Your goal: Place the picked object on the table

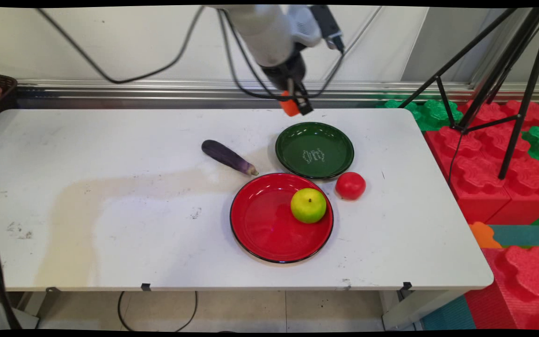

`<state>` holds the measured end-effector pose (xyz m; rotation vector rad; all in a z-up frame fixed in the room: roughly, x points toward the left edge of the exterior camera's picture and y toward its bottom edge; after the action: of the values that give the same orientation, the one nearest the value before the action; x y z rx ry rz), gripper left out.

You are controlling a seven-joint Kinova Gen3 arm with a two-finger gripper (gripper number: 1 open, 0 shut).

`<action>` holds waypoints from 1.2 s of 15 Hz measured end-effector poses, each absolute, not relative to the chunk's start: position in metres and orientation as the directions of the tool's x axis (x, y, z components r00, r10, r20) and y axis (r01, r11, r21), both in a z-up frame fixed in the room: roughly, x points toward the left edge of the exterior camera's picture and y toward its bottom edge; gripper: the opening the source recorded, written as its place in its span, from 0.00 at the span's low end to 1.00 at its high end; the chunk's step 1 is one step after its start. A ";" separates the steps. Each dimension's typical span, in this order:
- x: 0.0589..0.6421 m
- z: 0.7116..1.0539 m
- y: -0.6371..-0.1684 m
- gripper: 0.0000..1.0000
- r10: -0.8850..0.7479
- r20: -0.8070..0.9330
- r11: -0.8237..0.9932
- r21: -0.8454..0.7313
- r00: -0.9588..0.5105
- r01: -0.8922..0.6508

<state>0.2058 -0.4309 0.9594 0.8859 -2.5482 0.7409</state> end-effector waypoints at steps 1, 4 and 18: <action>0.218 0.965 -0.419 0.00 -0.472 0.471 0.665 -0.365 -0.745 -0.652; 0.248 0.975 -0.387 0.00 -0.486 0.477 0.649 -0.365 -0.733 -0.667; 0.331 0.946 -0.282 0.00 -0.629 0.400 0.599 -0.297 -0.666 -0.744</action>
<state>0.3309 -0.2825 0.9457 1.1281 -2.5743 0.6509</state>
